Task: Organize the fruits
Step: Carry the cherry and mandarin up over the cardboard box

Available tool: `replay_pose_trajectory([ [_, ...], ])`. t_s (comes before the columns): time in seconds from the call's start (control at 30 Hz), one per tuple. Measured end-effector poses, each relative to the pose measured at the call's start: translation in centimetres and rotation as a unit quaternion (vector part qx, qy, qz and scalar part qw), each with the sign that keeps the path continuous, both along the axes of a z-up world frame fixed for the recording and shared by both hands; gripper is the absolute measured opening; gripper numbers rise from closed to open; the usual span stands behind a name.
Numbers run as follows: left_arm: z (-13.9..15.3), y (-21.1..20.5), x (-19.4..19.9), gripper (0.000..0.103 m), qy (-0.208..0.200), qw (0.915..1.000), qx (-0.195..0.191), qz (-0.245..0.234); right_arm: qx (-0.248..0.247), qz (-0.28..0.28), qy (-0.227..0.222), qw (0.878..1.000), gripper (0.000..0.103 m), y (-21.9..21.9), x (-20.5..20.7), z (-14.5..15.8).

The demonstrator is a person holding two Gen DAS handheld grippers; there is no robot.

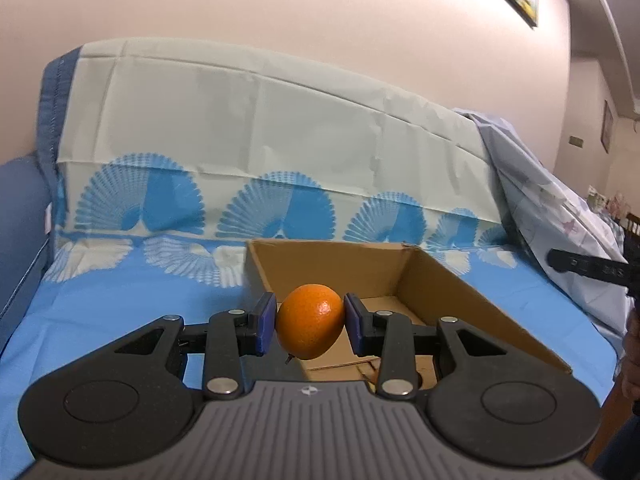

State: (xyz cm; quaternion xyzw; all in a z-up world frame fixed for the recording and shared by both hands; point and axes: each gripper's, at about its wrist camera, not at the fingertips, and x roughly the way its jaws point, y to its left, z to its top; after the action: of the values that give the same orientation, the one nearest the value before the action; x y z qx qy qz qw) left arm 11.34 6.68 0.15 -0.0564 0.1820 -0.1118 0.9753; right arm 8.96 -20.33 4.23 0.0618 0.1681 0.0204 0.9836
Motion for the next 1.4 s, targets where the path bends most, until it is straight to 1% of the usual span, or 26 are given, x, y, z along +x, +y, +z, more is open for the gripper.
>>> replay_pose_trajectory([
  [0.07,0.0,-0.8,-0.1,0.041,-0.013,0.9998,0.013,-0.009,-0.001,0.001,0.004,1.0,0.026,0.3,0.4,-0.1],
  [0.13,-0.1,-1.4,0.0,0.041,-0.018,0.9995,0.017,-0.018,-0.002,0.004,0.006,1.0,0.026,0.7,0.7,-0.2],
  [0.33,-0.7,-2.5,0.9,0.041,-0.006,0.9993,0.011,-0.035,-0.007,0.015,0.01,1.0,0.026,2.5,1.8,-0.3],
  [0.53,-1.8,-4.4,1.6,0.041,0.002,0.9978,0.033,-0.057,-0.025,0.02,0.017,0.999,0.026,4.5,3.0,-0.6],
  [0.7,-2.0,-5.5,1.6,0.041,-0.006,0.9962,0.047,-0.073,-0.028,0.021,0.026,0.999,0.026,5.1,3.7,-1.0],
  [1.4,-2.3,-6.2,1.8,0.041,0.006,0.9952,0.059,-0.079,-0.035,0.031,0.034,0.998,0.026,5.5,4.2,-1.3],
])
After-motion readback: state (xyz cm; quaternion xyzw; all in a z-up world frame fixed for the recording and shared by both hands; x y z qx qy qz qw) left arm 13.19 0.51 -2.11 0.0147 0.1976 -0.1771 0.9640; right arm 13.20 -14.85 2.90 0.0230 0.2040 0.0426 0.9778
